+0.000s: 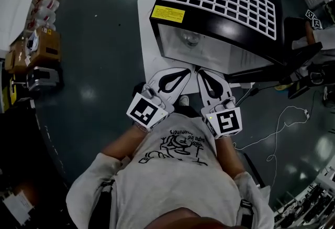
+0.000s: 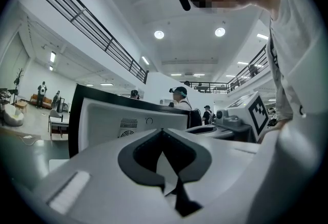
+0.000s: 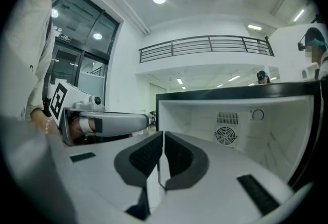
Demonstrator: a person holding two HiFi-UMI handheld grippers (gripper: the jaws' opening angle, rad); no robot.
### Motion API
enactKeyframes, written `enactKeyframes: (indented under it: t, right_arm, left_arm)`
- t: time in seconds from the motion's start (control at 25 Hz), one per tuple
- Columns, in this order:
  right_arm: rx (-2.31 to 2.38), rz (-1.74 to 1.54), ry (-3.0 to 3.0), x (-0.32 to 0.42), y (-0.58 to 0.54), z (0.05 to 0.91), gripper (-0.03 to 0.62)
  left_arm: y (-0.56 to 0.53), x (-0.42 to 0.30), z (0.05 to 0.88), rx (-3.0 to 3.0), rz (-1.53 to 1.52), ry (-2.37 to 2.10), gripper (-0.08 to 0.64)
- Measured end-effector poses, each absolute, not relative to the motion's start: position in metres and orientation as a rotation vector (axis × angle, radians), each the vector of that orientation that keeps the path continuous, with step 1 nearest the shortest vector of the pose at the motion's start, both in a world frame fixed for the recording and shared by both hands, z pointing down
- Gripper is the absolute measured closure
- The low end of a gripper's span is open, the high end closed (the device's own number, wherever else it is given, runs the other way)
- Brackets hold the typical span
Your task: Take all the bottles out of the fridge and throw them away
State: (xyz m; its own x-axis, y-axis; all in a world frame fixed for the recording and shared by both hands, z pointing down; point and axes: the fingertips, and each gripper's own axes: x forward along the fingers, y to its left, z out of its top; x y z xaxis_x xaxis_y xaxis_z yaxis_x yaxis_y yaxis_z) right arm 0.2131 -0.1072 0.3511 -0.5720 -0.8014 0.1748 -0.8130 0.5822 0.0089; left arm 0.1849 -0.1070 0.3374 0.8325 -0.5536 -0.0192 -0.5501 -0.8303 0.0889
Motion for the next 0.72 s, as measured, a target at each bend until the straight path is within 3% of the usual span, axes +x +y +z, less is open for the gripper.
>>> enactKeyframes:
  t: [0.72]
  right_arm:
    - [1.433,0.09,-2.608,0.219,-0.131,0.401,0.58]
  left_arm:
    - [-0.133,0.176,0.387,2.882,-0.001,-0.984,0.554]
